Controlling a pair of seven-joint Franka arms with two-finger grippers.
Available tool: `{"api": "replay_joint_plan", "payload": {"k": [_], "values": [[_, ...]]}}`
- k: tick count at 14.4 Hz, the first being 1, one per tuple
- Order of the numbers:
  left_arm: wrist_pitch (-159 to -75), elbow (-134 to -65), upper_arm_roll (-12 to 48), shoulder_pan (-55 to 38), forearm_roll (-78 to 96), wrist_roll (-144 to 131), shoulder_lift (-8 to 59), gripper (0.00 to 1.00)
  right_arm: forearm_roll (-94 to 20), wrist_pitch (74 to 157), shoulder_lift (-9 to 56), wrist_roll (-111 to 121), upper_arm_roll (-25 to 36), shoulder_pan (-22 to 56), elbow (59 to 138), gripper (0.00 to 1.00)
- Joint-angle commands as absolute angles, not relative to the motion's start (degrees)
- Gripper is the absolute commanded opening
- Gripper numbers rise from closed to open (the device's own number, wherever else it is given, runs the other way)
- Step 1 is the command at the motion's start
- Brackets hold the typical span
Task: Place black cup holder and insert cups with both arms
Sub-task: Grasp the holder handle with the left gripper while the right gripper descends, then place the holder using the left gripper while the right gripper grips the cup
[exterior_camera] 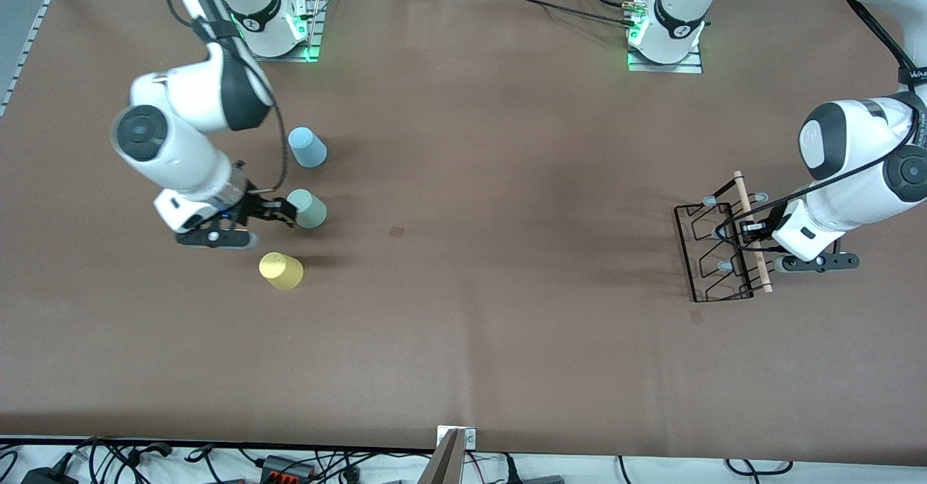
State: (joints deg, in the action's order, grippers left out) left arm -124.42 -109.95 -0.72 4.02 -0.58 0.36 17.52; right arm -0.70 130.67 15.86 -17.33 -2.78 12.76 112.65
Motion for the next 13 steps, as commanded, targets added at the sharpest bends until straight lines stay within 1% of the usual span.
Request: {"api": "replay_joint_plan", "payload": {"k": [1, 3, 5, 7, 11, 13], "values": [[-120.26, -107.68, -0.27, 3.87, -1.85, 0.35, 15.29, 0.02, -1.32, 138.22, 15.03, -18.11, -2.37, 12.83, 119.76, 1.00], [-113.67, -103.29, 0.78, 2.99, -1.85, -0.17, 15.29, 0.03, -1.23, 142.72, 14.77, -18.19, -2.37, 12.92, 123.56, 1.00], [-108.57, -99.86, 4.55, 2.64, -1.50, -1.05, 15.29, 0.03, -1.32, 143.35, 15.12, -18.19, -2.37, 13.09, 124.01, 1.00], [-106.09, -98.27, 9.29, 2.55, -0.97, -3.94, 15.29, 0.03, -1.32, 143.26, 15.12, -18.37, -2.37, 13.27, 124.36, 1.00], [-106.70, -97.91, 18.53, 1.15, -1.23, -16.92, 15.82, 0.01, -1.32, 143.96, 15.55, -23.28, -2.37, 14.59, 125.33, 1.00], [-108.01, -97.47, 19.86, -2.09, -1.23, -21.43, 16.78, 0.01, -1.32, 144.23, 16.26, -25.48, -2.37, 15.29, 125.42, 1.00]]}}
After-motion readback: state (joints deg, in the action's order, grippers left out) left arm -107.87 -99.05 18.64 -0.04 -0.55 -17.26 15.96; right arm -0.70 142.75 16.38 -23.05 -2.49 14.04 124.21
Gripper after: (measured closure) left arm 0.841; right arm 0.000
